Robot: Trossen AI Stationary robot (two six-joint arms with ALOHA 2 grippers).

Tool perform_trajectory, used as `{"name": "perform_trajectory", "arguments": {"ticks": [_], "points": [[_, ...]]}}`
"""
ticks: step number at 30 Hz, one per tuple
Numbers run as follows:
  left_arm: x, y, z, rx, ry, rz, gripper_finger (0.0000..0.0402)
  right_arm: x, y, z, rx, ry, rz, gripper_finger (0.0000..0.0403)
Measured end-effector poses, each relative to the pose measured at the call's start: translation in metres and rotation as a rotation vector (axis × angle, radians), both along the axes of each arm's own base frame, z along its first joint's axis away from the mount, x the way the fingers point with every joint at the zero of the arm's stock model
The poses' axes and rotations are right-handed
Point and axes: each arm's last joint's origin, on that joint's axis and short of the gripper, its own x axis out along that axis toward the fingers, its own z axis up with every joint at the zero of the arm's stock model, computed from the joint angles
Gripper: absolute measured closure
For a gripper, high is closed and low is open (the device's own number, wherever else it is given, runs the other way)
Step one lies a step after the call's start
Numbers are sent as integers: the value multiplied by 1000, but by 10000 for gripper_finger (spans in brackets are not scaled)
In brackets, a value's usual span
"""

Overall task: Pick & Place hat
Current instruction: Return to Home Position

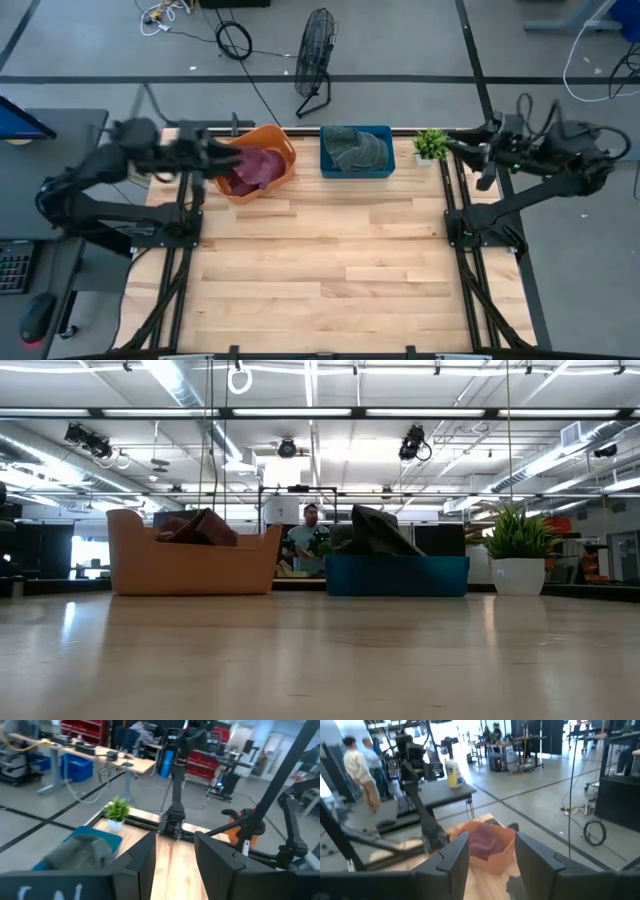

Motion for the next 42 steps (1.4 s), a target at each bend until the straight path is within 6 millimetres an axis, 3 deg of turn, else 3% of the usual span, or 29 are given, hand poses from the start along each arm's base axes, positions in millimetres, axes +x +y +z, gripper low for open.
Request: {"name": "perform_trajectory", "arguments": {"ticks": [4,7,13,17,23,30,35,42], "points": [[29,-3,-26,-17,-31,-49,264,4,1,-17,-9,49,9,243],[36,-9,-35,12,-10,-37,264,1,1,-30,7,53,36,243],[5,-19,-17,73,-108,-33,264,-34,-7,-30,13,-101,85,243],[-17,-18,-21,118,-64,-4,264,-55,-9,-28,-48,-197,190,243],[-21,-17,-47,124,-5,27,264,-53,-8,-57,-66,-183,218,243],[-26,-17,-84,127,-113,29,264,-51,-7,-97,-78,-259,226,247],[-39,-17,-105,101,-209,35,264,-55,-6,-124,-85,-365,294,267],[-46,-17,-142,158,-228,38,264,-46,-3,-148,-118,-313,299,299]]}}
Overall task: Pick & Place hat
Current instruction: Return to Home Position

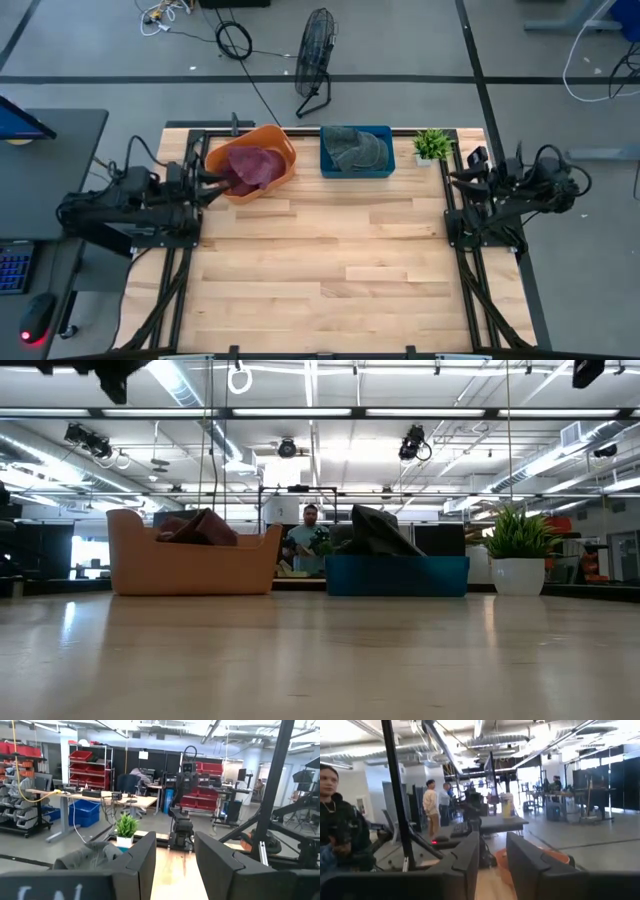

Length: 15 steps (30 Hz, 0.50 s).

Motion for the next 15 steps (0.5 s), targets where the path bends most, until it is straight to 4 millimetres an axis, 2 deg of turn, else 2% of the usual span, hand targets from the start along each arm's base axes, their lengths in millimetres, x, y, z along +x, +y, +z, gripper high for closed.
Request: {"name": "perform_trajectory", "arguments": {"ticks": [10,15], "points": [[2,0,-59,10,-140,2,264,17,3,-24,29,68,-49,349],[8,0,-76,18,-162,6,264,29,6,-40,47,78,-30,380]]}}
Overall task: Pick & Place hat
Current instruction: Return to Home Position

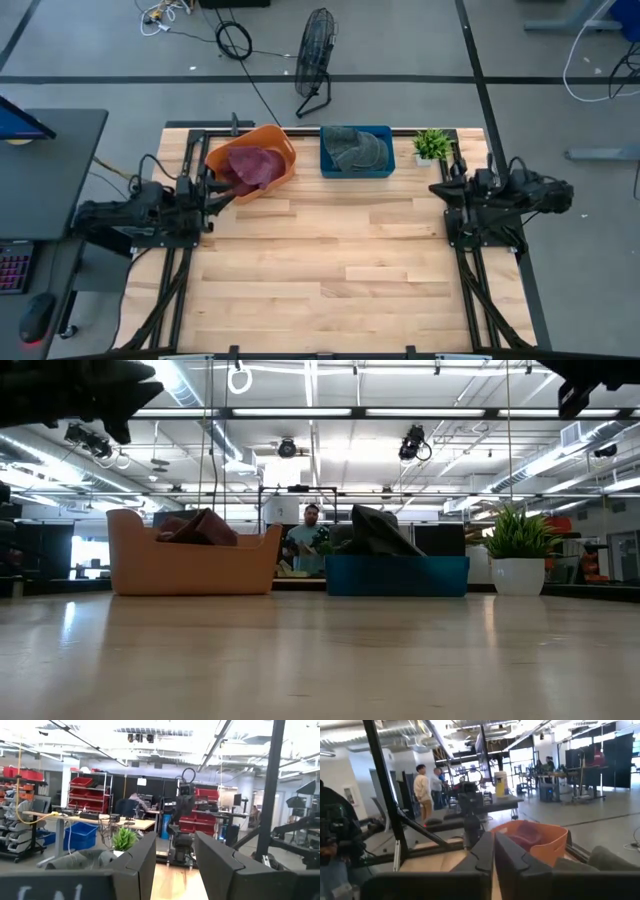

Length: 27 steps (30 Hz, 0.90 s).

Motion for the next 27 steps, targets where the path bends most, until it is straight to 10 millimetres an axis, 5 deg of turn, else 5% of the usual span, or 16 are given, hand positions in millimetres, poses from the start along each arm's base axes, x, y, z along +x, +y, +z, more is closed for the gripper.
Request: {"name": "perform_trajectory", "arguments": {"ticks": [10,27], "points": [[8,0,-28,-10,57,9,264,19,5,-28,32,-22,6,399],[10,0,-37,-4,139,11,267,42,11,-85,58,-56,6,401]]}}
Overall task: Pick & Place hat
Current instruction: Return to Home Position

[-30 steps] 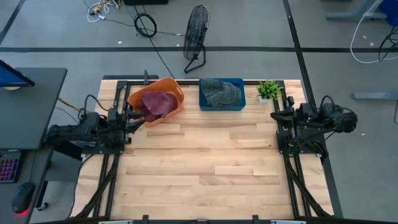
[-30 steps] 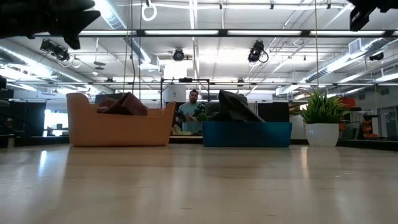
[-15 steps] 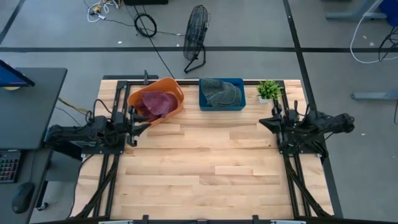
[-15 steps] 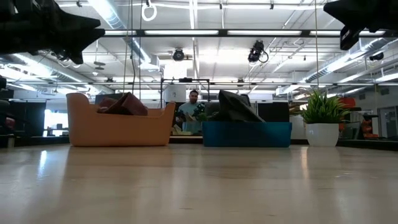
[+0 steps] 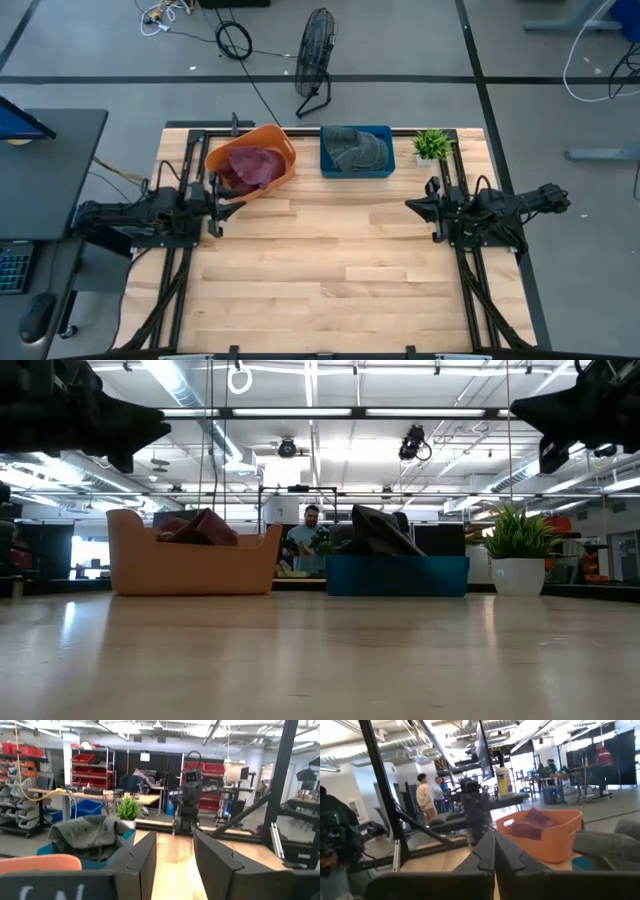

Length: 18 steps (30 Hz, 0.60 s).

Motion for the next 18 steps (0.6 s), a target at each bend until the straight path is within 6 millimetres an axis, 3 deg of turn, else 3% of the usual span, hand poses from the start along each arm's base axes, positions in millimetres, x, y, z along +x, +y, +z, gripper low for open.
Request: {"name": "perform_trajectory", "arguments": {"ticks": [18], "points": [[2,0,-13,-26,127,-5,349,2,0,-11,-117,122,-14,401]]}}
